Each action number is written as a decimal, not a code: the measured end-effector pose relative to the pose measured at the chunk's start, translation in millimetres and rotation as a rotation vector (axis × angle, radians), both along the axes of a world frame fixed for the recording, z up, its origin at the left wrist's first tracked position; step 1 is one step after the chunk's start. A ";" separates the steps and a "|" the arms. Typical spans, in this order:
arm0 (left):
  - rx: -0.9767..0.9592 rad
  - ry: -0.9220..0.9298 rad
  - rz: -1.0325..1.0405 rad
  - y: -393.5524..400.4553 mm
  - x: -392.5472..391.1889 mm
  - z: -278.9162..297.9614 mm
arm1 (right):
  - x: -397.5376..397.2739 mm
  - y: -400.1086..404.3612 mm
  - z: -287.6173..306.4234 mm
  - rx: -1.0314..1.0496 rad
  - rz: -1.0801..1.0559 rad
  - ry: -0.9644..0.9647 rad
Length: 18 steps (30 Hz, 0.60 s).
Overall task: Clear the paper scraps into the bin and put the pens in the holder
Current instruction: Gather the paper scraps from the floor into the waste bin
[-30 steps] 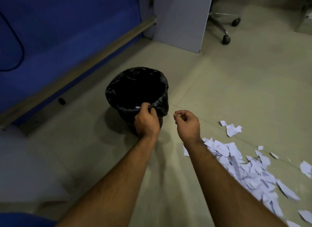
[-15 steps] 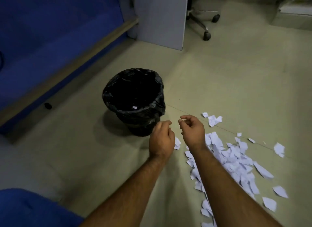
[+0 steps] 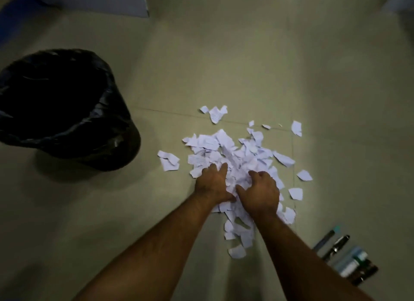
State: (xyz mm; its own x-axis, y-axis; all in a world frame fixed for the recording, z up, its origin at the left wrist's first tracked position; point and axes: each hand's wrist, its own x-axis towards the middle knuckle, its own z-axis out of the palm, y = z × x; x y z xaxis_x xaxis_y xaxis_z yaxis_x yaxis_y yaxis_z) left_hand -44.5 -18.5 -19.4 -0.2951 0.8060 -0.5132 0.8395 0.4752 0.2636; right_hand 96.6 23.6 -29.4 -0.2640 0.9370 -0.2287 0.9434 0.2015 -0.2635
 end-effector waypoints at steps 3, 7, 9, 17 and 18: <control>0.043 0.121 -0.101 1.6 20.7 -10.7 | 20.3 -9.4 -17.1 -0.022 0.026 -0.093; 0.192 0.176 -0.081 2.7 26.5 -14.5 | 12.1 -4.7 -12.0 -0.058 0.030 -0.023; 0.236 0.140 -0.038 5.2 23.1 -14.2 | 5.5 -1.5 -7.6 -0.079 0.017 0.029; 0.294 -0.022 0.269 3.7 11.8 -7.0 | 5.6 2.3 -12.4 -0.053 -0.176 0.218; 0.304 -0.040 0.323 2.7 10.5 -5.0 | 7.0 4.2 -13.3 -0.048 -0.223 0.268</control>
State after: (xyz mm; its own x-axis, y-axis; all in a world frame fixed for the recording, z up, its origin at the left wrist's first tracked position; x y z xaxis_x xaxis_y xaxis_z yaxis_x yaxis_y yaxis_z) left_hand -34.0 -15.8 -24.4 -0.5413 0.7917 -0.2831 0.6466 0.6072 0.4617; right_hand 103.7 27.9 -42.7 -0.1107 0.9682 -0.2243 0.8590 -0.0203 -0.5116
